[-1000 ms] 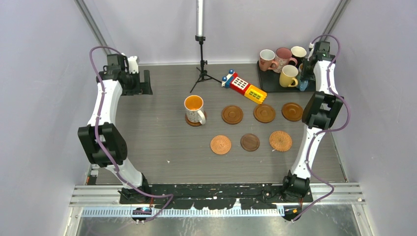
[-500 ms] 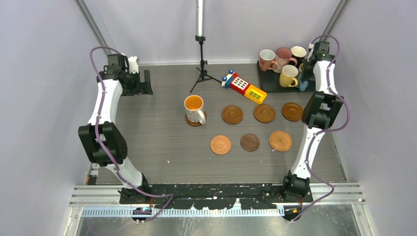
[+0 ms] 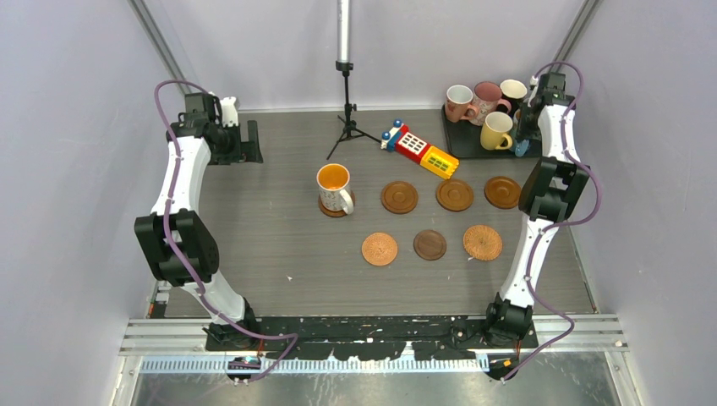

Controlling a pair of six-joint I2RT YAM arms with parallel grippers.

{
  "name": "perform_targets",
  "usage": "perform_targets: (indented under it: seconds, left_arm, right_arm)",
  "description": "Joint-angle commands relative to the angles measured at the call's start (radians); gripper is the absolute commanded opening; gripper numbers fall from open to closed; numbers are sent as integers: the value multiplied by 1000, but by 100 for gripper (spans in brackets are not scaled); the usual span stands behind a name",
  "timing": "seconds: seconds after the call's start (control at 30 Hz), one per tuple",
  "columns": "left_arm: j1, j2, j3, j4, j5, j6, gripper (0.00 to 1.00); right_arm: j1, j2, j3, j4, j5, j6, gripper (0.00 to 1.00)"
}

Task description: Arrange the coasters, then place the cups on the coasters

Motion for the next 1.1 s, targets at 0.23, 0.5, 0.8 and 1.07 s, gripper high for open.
perform_targets:
  seconds: [0.23, 0.5, 0.8, 1.07]
  left_arm:
    - [4, -13, 24, 0, 19, -1, 100]
    - [4, -4, 22, 0, 35, -4, 100]
    - [5, 0, 24, 4, 40, 0, 100]
    - [4, -5, 11, 9, 44, -1, 100]
  right_arm:
    - [-7, 4, 6, 59, 33, 7, 3]
    - [-8, -131, -165, 240, 17, 4, 0]
    - [-17, -215, -263, 416, -7, 17, 0]
    - [-26, -266, -326, 483, -29, 35, 0]
